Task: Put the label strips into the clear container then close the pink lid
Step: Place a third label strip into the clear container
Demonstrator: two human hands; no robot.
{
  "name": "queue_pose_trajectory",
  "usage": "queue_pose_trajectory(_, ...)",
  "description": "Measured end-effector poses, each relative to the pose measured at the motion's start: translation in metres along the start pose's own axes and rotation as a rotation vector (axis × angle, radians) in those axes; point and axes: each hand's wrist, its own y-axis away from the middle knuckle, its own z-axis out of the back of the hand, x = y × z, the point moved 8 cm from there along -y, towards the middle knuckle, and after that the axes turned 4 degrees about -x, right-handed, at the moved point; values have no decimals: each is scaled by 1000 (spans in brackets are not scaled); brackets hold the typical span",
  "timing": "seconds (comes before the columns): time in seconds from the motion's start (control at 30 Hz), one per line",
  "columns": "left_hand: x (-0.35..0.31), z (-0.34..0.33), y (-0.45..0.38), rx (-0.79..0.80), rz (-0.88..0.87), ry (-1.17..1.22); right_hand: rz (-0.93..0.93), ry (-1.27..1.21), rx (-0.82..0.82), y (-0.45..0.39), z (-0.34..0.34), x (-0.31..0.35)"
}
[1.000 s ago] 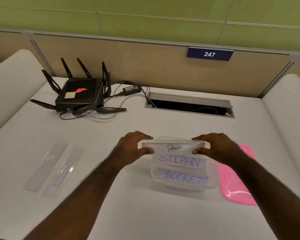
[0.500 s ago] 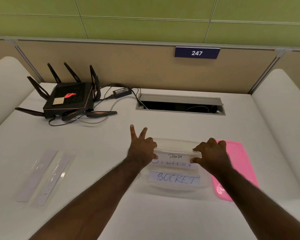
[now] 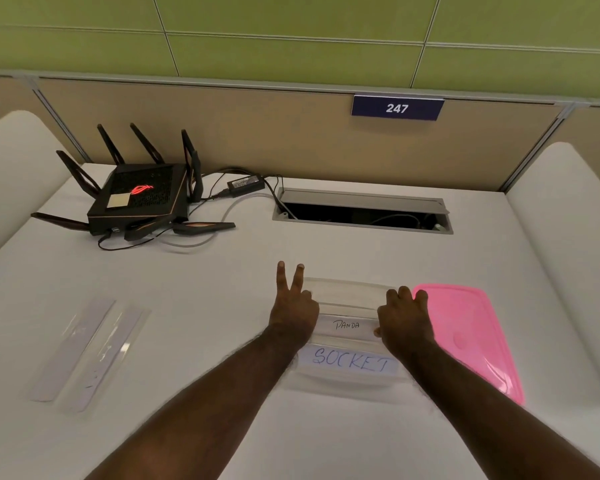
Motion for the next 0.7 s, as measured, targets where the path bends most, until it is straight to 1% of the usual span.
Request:
queue_pose_trajectory(0.07, 3, 4, 0, -73, 2, 50, -4, -26, -16, 0, 2, 0)
queue_pose_trajectory(0.13, 8, 14, 6, -176, 14, 158, -23, -72, -59, 0, 9, -1)
queue_pose_trajectory(0.27, 27, 40, 36, -486, 93, 370, -32, -241, -259, -3, 41, -1)
queue_pose_trajectory(0.33, 44, 42, 52, -547, 176, 405, -5, -312, -346, -5, 59, 7)
queue_pose_trajectory(0.43, 72, 26, 73, -476, 327, 435, 68, -397, -399, -11, 83, 28)
queue_pose_trajectory(0.53, 107, -4, 99, -363, 479, 446, 148, -468, -377, -20, 104, 66)
queue_pose_trajectory(0.7, 155, -56, 149, -266, 678, 486, 321, -584, -371, -35, 136, 147)
